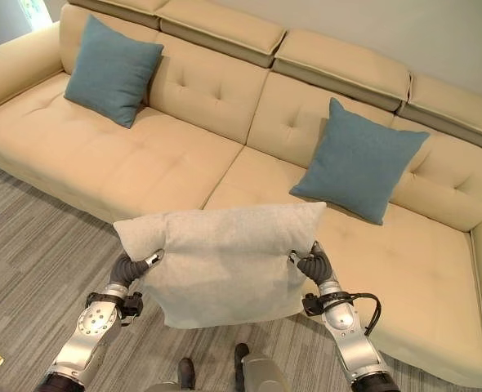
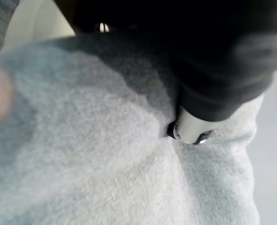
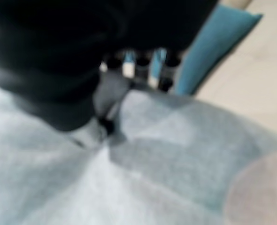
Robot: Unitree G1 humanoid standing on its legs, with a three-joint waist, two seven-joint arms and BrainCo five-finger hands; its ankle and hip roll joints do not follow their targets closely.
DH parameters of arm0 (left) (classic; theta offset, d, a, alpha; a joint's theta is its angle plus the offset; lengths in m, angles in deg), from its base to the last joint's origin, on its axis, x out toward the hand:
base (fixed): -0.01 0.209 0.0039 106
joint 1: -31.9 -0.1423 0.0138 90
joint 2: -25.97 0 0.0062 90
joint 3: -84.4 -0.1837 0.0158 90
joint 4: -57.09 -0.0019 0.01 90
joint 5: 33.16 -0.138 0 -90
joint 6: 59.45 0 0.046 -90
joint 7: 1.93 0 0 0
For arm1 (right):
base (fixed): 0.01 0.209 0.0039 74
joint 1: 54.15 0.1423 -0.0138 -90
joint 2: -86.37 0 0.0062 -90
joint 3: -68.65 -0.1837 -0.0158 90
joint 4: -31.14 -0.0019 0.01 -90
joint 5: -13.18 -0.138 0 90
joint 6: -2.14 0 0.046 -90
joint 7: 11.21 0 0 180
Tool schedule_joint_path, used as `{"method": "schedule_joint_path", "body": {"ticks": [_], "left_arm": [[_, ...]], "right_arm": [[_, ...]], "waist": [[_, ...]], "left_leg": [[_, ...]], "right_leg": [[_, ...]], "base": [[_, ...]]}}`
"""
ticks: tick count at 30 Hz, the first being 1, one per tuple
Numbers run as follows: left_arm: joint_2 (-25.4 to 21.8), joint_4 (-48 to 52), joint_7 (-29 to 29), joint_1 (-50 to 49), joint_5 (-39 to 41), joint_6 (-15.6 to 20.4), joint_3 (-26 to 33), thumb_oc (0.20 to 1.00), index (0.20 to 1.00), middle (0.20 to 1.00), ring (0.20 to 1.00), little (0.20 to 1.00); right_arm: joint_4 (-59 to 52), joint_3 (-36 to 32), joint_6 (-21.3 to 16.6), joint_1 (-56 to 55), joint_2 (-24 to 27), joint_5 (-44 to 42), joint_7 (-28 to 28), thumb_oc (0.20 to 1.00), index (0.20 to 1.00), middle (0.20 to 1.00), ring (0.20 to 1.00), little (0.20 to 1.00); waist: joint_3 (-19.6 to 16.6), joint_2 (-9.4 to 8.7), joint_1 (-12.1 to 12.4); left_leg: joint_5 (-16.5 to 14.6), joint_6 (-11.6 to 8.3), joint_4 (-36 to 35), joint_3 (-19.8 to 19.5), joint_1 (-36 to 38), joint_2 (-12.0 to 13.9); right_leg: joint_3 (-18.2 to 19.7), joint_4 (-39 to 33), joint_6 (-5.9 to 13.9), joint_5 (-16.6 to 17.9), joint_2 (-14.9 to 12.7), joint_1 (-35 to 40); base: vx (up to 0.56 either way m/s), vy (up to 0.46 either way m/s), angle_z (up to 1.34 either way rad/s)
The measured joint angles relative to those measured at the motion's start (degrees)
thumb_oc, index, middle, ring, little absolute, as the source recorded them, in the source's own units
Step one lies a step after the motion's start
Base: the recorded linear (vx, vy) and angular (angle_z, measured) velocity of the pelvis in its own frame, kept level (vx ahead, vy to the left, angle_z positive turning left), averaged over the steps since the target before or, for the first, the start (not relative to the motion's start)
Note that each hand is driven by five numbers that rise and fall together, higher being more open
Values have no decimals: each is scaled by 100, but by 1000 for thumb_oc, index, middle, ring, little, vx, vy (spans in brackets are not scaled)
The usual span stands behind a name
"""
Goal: Pick up all the scattered cushions and arrange them neatly on the sofa.
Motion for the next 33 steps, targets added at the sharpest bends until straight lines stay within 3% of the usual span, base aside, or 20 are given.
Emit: {"method": "schedule_joint_path", "body": {"ticks": [3, 6, 7, 8, 10, 11, 12, 14, 16, 17, 18, 19, 21, 22, 23, 24, 25, 27, 29, 33], "left_arm": [[-4, -1, 10, -4, 1, -6, -1, 200, 200, 200, 200, 200], [238, -8, 99, 194, 1, -23, -134, 200, 200, 200, 200, 200], [404, 23, 81, 194, 0, -23, -262, 200, 200, 200, 200, 200], [414, 25, 70, 214, 3, -26, -298, 200, 200, 200, 200, 200], [397, 25, 61, 180, 5, -27, -282, 200, 200, 200, 200, 200], [393, 38, 44, 128, 18, -5, -265, 200, 200, 200, 200, 200], [327, 136, 25, 134, 54, 16, -201, 200, 200, 200, 200, 200], [303, 144, 7, 117, 52, 14, -105, 200, 200, 200, 200, 200], [250, 143, 0, 15, 50, -21, -92, 200, 200, 200, 200, 200], [115, 201, -7, -22, 48, -13, -238, 200, 200, 200, 200, 200], [146, 179, -23, 22, 47, -9, -80, 200, 200, 200, 200, 200], [130, 159, 10, -57, 48, -76, -67, 200, 200, 200, 200, 200], [126, 140, -26, -60, 44, -156, -160, 200, 200, 200, 200, 200], [77, 136, -12, 1, 46, -159, -186, 200, 200, 200, 200, 200], [82, 141, 7, 152, 52, -158, -182, 200, 200, 200, 200, 200], [-1, 138, 18, 296, 54, -152, -117, 200, 200, 200, 200, 200], [-67, 141, 9, 340, 51, -147, -57, 200, 200, 200, 200, 200], [-92, 142, 15, 422, 52, -138, 1, 200, 200, 200, 200, 200], [-106, 143, 17, 347, 54, -126, 83, 200, 200, 200, 200, 200], [-84, 142, -8, 183, 53, -131, 110, 200, 200, 200, 200, 200]], "right_arm": [[-5, 1, 0, 4, -11, -2, -3, 200, 200, 200, 200, 200], [25, -83, 34, -149, 92, -11, 20, 200, 200, 200, 200, 200], [98, -271, 49, -242, 162, -21, 23, 200, 200, 200, 200, 200], [109, -298, 59, -211, 194, -43, 28, 200, 200, 200, 200, 200], [42, -301, 58, -221, 279, -48, 2, 200, 200, 200, 200, 200], [-30, -267, 32, -193, 349, -54, -5, 200, 200, 200, 200, 200], [-61, -260, -1, 10, 332, -72, 27, 200, 200, 200, 200, 200], [-35, -238, 0, 166, 291, -72, 23, 200, 200, 200, 200, 200], [-1, -191, 7, 140, 247, -70, 18, 200, 200, 200, 200, 200], [8, -63, -1, 63, 279, -99, 184, 200, 200, 200, 200, 200], [237, -27, 9, 288, 208, -98, 172, 200, 200, 200, 200, 200], [308, -20, 50, 358, 115, -86, 134, 200, 200, 200, 200, 200], [292, -23, 116, 177, 137, -82, 127, 200, 200, 200, 200, 200], [317, -8, 159, 130, 73, -81, 124, 200, 200, 200, 200, 200], [244, -7, 162, 125, 151, -72, 113, 200, 200, 200, 200, 200], [229, -7, 174, 312, 97, -50, 97, 200, 200, 200, 200, 200], [220, -7, 168, 359, 98, -50, 76, 200, 200, 200, 200, 200], [235, 11, 176, 439, 78, -50, 48, 200, 200, 200, 200, 200], [256, 94, 181, 451, 46, -50, 23, 200, 200, 200, 200, 200], [267, 136, 164, 397, 44, -49, 13, 200, 200, 200, 200, 200]], "waist": [[-24, -90, 18], [30, -10, -200], [-30, 218, -246], [-51, 271, -275], [-58, 140, -255], [-114, -3, -114], [-126, -165, -38], [-87, -295, 114], [-74, -377, 81], [-216, -408, -83], [-143, -424, 125], [-137, -466, 229], [-137, -158, 20], [-121, 3, 18], [-107, 21, -16], [-108, -1, 148], [-106, -9, 132], [-56, 15, 181], [-33, 16, 292], [-10, -36, 329]], "left_leg": [[-35, 76, -60, -66, 72, -90], [-569, -105, 89, -682, 458, -155], [-843, -262, 184, -962, 726, 115], [-923, -594, 662, -1011, 637, 170], [-1008, -1041, 2543, -895, -30, 169], [-1055, -1136, 3703, -726, -703, 206], [-1087, -971, 3729, -351, -1427, 233], [-914, -758, 2383, -302, -1672, 166], [-227, -662, 1832, -448, -1835, 106], [-48, -814, 2050, -1006, -2229, -298], [-32, -675, 1459, -1214, -2142, -337], [121, -459, 1415, -946, -1957, -208], [875, -121, 616, -893, -1302, -103], [1002, 39, 78, -821, -725, 58], [894, 188, 84, -767, -587, -60], [791, 320, 116, -355, -496, -238], [770, 344, 142, -273, -494, -313], [669, 264, 136, -135, -411, -338], [545, 126, 65, 108, -209, -226], [351, -77, 80, 220, -199, -137]], "right_leg": [[-205, -1043, -188, 387, 118, -347], [-21, -1649, -99, 694, 88, -222], [-147, -1332, -468, 924, 260, -18], [-329, -1275, -806, 705, 305, 108], [-420, -1460, -935, 602, 272, 586], [-340, -1717, -1148, 598, 272, 869], [-234, -2029, -1148, 602, 278, 1096], [-44, -2267, -1142, 606, 377, 1357], [-120, -2301, -1080, 543, 627, 1794], [488, -2341, -842, 128, 675, 1915], [906, -2270, -859, 102, 743, 1932], [941, -2296, -907, 147, 730, 2031], [773, -2058, -826, 95, 863, 2198], [714, -1120, -338, -368, 945, 2021], [606, -658, -336, -725, 596, 1648], [592, -786, -187, -589, 29, 1288], [526, -1046, -179, -480, -101, 1393], [343, -1337, -208, -343, -192, 1488], [-227, -1512, -59, -207, -250, 1537], [-801, -1846, -196, 126, -289, 1636]], "base": [[297, 6, 27], [507, -52, 103], [616, -107, 159], [434, -104, 121], [160, -66, 48], [248, -33, -9], [248, 1, -37], [121, 15, -71], [364, 229, -80], [535, 374, -109], [320, 283, -160], [175, 195, -148], [169, 219, -61], [164, 282, -72], [135, 285, -146], [57, 178, -120], [56, 120, -125], [41, 55, -70], [8, 13, -90], [11, -27, -43]]}}
